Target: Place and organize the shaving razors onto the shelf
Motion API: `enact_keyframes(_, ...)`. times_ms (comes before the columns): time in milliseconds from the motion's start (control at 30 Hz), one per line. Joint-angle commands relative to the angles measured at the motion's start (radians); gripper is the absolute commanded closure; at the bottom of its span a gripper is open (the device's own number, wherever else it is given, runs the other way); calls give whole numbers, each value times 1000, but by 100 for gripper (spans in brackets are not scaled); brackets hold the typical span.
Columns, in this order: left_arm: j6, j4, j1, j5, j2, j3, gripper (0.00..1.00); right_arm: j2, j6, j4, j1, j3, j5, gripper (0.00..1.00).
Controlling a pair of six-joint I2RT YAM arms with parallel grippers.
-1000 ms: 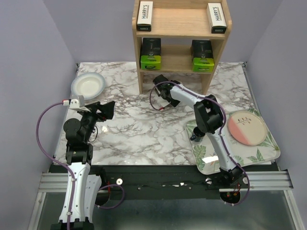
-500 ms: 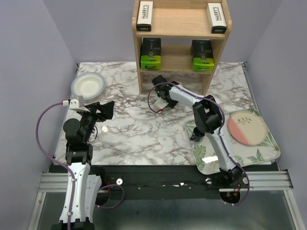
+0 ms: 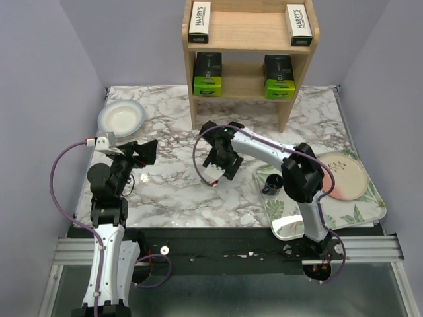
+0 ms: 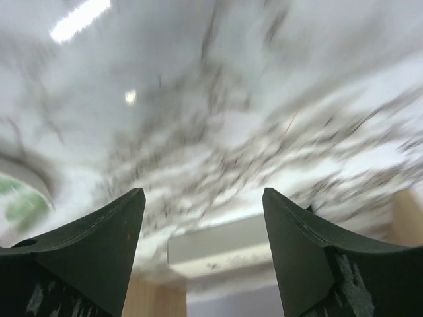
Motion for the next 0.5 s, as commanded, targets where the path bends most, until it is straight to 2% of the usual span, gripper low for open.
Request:
enact_keyframes(0, 13, -44, 15, 20, 3, 13, 4, -88, 310, -130, 119, 51, -271, 20)
enact_keyframes(100, 17, -67, 18, 31, 11, 33, 4, -81, 455, -104, 103, 71, -187, 20)
enact_keyframes(233, 3, -59, 32, 37, 35, 41, 5, -59, 470, -29, 39, 39, 38, 20)
enact_keyframes(467, 0, -64, 49, 39, 60, 52, 5, 80, 521, 46, -50, 178, 210, 20)
